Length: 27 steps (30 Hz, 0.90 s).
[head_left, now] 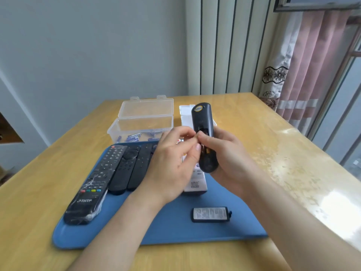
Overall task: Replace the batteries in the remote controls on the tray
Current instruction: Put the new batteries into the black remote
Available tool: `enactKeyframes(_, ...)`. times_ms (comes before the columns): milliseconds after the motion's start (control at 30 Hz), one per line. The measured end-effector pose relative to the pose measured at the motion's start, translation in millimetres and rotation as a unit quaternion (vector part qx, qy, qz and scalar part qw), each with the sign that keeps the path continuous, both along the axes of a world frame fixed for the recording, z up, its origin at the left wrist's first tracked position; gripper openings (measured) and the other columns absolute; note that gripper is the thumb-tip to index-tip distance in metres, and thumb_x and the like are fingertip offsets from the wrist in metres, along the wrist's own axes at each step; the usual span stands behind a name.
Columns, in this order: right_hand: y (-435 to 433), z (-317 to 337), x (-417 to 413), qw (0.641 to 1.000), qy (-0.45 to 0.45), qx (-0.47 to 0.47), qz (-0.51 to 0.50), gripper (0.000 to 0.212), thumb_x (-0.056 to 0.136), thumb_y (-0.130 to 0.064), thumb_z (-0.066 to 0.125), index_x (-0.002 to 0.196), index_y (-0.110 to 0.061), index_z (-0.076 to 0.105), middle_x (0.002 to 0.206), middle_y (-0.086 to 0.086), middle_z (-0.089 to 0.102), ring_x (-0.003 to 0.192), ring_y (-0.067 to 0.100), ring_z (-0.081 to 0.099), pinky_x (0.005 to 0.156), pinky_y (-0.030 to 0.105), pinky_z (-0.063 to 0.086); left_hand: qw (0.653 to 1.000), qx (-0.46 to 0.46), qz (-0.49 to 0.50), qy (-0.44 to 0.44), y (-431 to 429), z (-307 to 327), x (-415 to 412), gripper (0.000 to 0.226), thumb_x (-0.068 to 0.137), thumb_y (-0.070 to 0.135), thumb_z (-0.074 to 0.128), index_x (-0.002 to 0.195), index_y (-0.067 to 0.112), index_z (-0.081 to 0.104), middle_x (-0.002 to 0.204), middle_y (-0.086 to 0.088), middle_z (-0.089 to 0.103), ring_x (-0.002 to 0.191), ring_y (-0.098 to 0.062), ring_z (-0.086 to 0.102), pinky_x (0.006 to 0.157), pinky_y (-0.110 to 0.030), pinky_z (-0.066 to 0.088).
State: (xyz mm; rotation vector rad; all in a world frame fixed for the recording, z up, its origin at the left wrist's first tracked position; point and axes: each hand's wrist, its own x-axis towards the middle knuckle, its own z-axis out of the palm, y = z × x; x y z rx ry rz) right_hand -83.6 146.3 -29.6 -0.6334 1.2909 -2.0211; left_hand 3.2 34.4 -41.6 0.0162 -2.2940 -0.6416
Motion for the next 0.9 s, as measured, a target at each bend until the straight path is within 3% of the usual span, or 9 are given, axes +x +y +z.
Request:
enactKeyframes(100,9.6,1.5,-13.3,0.999,0.035,0.037,0.004,0.025,0.098,0.004,0.046,0.122,0.006,0.053,0.095,0.018,0.065,0.083,0.025,0.069,0.078,0.03,0.058,0.989,0.123,-0.04,-0.064,2.0,2.0,-0.1,0.026,0.092,0.019,0.058,0.114,0.019,0.071,0.119,0.017,0.059,0.112,0.005,0.052,0.095,-0.008,0.036)
enactKeyframes(200,17.1,1.9,-24.3,0.996,0.057,0.061,-0.026,0.031,0.097,0.009,0.041,0.127,0.005,0.047,0.098,0.02,0.066,0.076,0.029,0.071,0.079,0.032,0.059,0.999,0.0,-0.009,-0.049,8.3,4.2,2.5,0.021,0.079,0.021,0.067,0.099,0.022,0.073,0.101,0.014,0.066,0.096,-0.003,0.056,0.088,-0.015,0.04)
enactKeyframes(300,21.5,-1.2,-31.4,0.992,0.075,0.082,-0.056,0.033,0.099,0.008,0.038,0.132,0.004,0.043,0.095,0.018,0.066,0.07,0.026,0.071,0.076,0.031,0.061,0.981,-0.068,-0.063,-0.172,17.0,11.9,11.6,0.013,0.077,0.035,0.072,0.089,0.031,0.072,0.084,0.018,0.062,0.08,0.004,0.051,0.078,-0.018,0.039)
enactKeyframes(400,20.2,-7.3,-33.2,0.989,0.086,0.105,-0.06,0.035,0.1,0.007,0.037,0.134,0.0,0.041,0.095,0.016,0.067,0.072,0.027,0.072,0.078,0.032,0.061,0.927,-0.129,-0.141,-0.323,29.1,8.1,12.8,0.028,0.082,0.04,0.069,0.11,0.037,0.069,0.095,0.017,0.064,0.093,0.001,0.054,0.087,-0.021,0.044)
enactKeyframes(600,14.6,-6.2,-25.0,0.997,0.011,0.052,-0.055,0.034,0.096,0.007,0.04,0.127,-0.001,0.05,0.093,0.022,0.069,0.06,0.026,0.065,0.056,0.029,0.056,0.904,-0.135,-0.188,-0.359,41.4,4.0,12.3,0.03,0.092,0.028,0.061,0.12,0.038,0.064,0.1,0.012,0.064,0.098,-0.003,0.048,0.093,-0.027,0.041)
enactKeyframes(700,9.0,-4.0,-20.9,0.998,-0.049,0.027,-0.042,0.028,0.099,-0.012,0.043,0.124,-0.002,0.053,0.092,0.022,0.07,0.06,0.027,0.063,0.049,0.027,0.049,0.912,-0.073,-0.205,-0.349,40.9,4.2,13.6,0.021,0.088,0.024,0.067,0.107,0.033,0.069,0.082,0.012,0.06,0.085,-0.003,0.054,0.082,-0.025,0.047)
enactKeyframes(767,6.7,-3.4,-19.4,0.993,-0.107,0.021,-0.033,0.037,0.101,-0.033,0.043,0.119,-0.004,0.057,0.09,0.019,0.071,0.063,0.027,0.063,0.05,0.025,0.05,0.926,0.051,-0.225,-0.299,38.1,11.9,12.8,0.018,0.085,0.016,0.07,0.095,0.03,0.069,0.073,0.011,0.056,0.066,-0.004,0.051,0.068,-0.021,0.046)
enactKeyframes(833,5.4,-5.2,-20.1,0.99,-0.139,0.017,-0.026,0.05,0.099,-0.045,0.043,0.119,-0.004,0.061,0.099,0.019,0.07,0.078,0.031,0.064,0.068,0.031,0.052,0.927,0.245,-0.231,-0.162,31.5,20.4,12.2,0.02,0.082,0.011,0.069,0.091,0.03,0.069,0.072,0.009,0.057,0.06,-0.009,0.051,0.063,-0.024,0.048)
enactKeyframes(900,3.6,-6.6,-19.1,0.989,-0.145,0.0,-0.016,0.052,0.098,-0.049,0.044,0.123,-0.007,0.062,0.111,0.02,0.067,0.088,0.029,0.063,0.08,0.038,0.047,0.891,0.407,-0.199,-0.007,21.2,26.1,9.8,0.021,0.081,0.01,0.069,0.095,0.026,0.07,0.074,0.004,0.063,0.055,-0.012,0.053,0.058,-0.024,0.051)
